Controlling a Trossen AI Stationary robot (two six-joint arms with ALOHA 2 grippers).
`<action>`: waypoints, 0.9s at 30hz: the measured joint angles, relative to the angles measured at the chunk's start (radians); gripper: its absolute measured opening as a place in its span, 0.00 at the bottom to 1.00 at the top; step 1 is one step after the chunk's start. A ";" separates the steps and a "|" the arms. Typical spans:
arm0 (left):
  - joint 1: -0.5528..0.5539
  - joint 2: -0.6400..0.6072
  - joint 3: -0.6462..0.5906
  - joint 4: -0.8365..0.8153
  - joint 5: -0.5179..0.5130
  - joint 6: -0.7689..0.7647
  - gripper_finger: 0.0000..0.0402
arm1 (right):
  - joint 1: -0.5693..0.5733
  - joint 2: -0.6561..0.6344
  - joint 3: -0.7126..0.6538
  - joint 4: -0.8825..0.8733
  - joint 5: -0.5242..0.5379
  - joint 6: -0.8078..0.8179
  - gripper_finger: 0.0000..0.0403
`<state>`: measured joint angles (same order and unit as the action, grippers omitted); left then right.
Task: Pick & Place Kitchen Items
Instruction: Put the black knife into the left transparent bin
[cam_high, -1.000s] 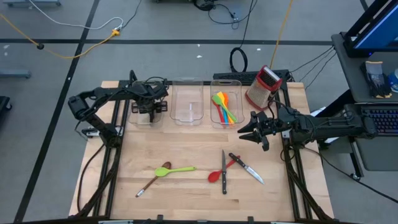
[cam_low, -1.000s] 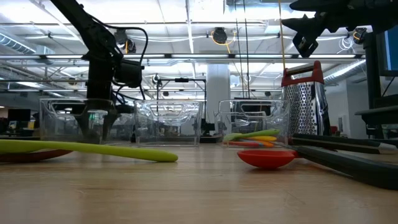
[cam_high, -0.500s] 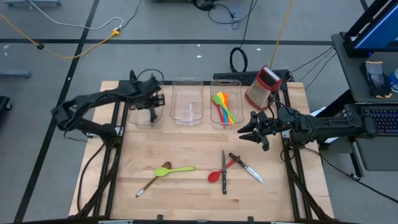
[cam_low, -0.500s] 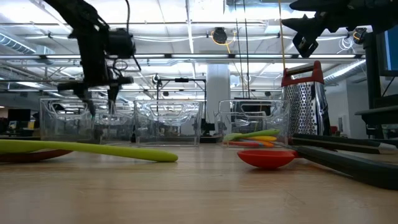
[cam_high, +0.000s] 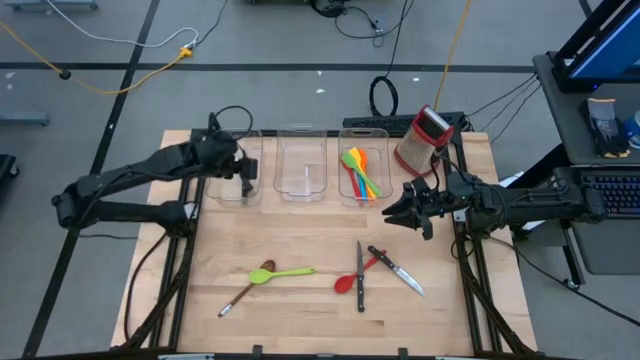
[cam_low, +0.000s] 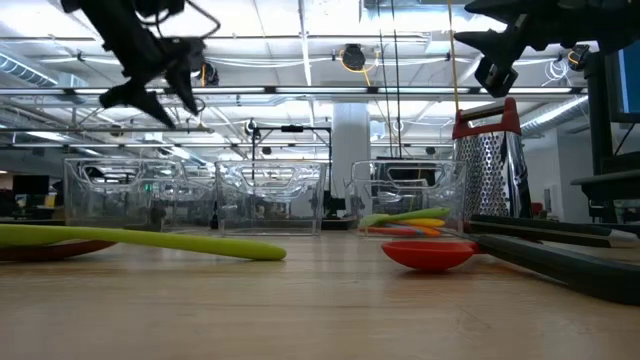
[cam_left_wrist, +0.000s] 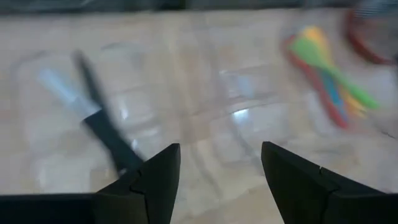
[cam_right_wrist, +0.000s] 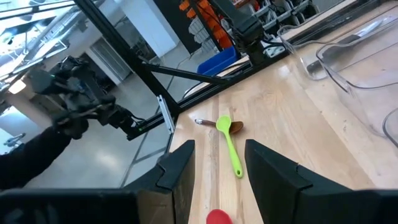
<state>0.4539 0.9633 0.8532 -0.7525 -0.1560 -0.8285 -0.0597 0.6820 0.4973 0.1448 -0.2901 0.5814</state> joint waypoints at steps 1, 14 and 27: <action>-0.023 -0.014 0.000 0.022 -0.002 0.027 0.57 | 0.000 0.001 0.000 0.000 0.000 -0.003 0.33; -0.286 -0.056 0.001 0.262 -0.002 0.291 0.57 | 0.005 0.046 0.000 0.000 0.034 -0.022 0.33; -0.395 -0.054 0.001 0.262 -0.002 0.314 0.57 | 0.097 0.127 0.001 -0.001 0.055 -0.078 0.33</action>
<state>0.0588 0.9092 0.8543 -0.4900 -0.1577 -0.5145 0.0375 0.8085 0.4980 0.1436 -0.2347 0.5036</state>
